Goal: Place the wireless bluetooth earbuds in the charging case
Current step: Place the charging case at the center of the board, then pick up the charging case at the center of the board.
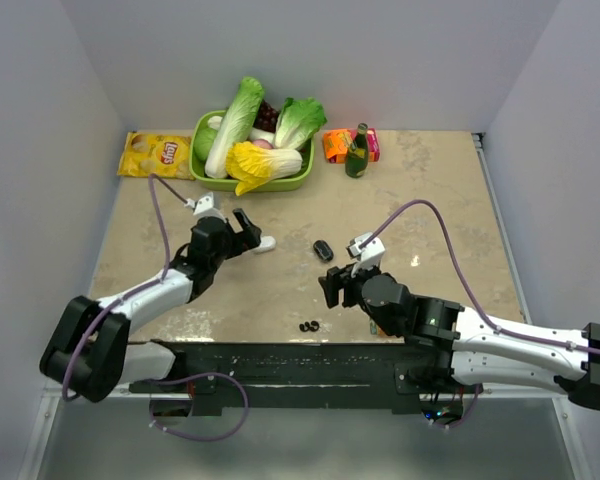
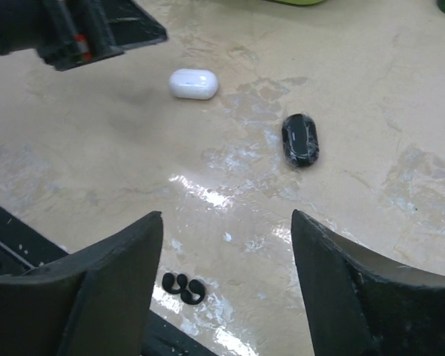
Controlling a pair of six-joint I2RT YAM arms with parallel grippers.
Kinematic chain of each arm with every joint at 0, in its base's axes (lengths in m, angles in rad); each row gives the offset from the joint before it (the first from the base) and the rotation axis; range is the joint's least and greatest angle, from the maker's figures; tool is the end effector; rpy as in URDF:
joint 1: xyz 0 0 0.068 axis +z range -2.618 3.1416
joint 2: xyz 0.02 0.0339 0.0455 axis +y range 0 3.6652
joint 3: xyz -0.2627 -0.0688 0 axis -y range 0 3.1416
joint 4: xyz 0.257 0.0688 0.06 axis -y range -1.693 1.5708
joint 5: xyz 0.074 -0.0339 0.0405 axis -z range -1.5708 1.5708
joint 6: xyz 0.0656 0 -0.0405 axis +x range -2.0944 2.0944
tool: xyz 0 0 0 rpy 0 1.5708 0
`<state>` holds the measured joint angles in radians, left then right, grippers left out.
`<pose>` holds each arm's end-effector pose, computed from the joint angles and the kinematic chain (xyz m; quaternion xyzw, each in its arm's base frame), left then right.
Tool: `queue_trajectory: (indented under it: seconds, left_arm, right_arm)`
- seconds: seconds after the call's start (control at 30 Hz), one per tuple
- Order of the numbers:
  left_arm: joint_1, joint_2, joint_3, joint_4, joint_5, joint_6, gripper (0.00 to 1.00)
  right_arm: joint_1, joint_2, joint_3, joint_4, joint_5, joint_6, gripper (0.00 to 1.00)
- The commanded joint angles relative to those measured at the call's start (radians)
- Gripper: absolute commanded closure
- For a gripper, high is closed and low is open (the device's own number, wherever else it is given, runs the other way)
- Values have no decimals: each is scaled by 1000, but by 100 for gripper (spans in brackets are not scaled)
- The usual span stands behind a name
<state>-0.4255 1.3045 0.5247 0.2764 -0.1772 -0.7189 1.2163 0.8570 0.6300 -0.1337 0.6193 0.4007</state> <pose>0.2755 -0.1121 0.1620 -0.1699 0.8418 -0.2103 0.4673 0.1159 0.2035 0.2677 -0.1516 0.7879 0.2187 0.5554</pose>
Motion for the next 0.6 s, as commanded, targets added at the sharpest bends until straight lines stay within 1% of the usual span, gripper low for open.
queue_trajectory:
  seconds: [0.0,0.03,0.07,0.1,0.13,0.17,0.2,0.23,0.27,0.3,0.33,0.37,0.4,0.43,0.47,0.5,0.53,0.57]
  left_arm:
    - [7,-109,-26,-147,-127,-85,0]
    - [8,-117,-35,-143,-93,-91,0]
    - [7,-123,-51,-129,-65,-99,0]
    - [7,-154,-104,-108,-24,-108,0]
    - [7,-184,-155,6,55,-114,0]
    - [7,-226,-225,111,103,-138,0]
    - [5,-326,-371,216,137,-157,0]
    - [4,-373,-431,382,168,-171,0]
    - [-4,-413,-463,385,168,-188,0]
    - [-7,-466,-463,354,165,-177,1]
    - [-10,-487,-457,292,171,-159,2]
    - [-24,-504,-454,273,173,-124,3]
    - [-33,-530,-456,262,173,-108,4]
    - [-56,-539,-457,264,171,-81,5]
    - [-71,-542,-460,271,173,-68,5]
    - [-90,-525,-448,271,167,-53,5]
    - [-132,-505,-434,268,144,-18,5]
    - [-159,-457,-387,258,125,-2,5]
  right_arm:
    - [-1,14,-38,61,108,67,20]
    - [0,20,-49,80,97,67,16]
    - [-9,33,-59,95,85,70,15]
    - [-18,45,-56,94,51,75,15]
    - [-27,60,-47,82,45,82,16]
    - [-46,97,-30,71,45,96,17]
    - [-60,111,-26,62,40,99,22]
    - [-76,125,-24,63,18,96,25]
    - [-127,135,-32,75,-18,90,29]
    - [-162,137,-36,106,-51,92,35]
    - [-197,139,-44,124,-132,95,38]
    - [-268,146,-65,153,-168,96,40]
    - [-299,154,-75,207,-194,102,43]
    - [-331,166,-79,229,-243,112,44]
    - [-384,187,-73,242,-260,116,44]
    - [-408,241,-64,265,-282,119,44]
    - [-428,276,-35,273,-300,119,44]
    - [-457,310,-18,275,-315,119,43]
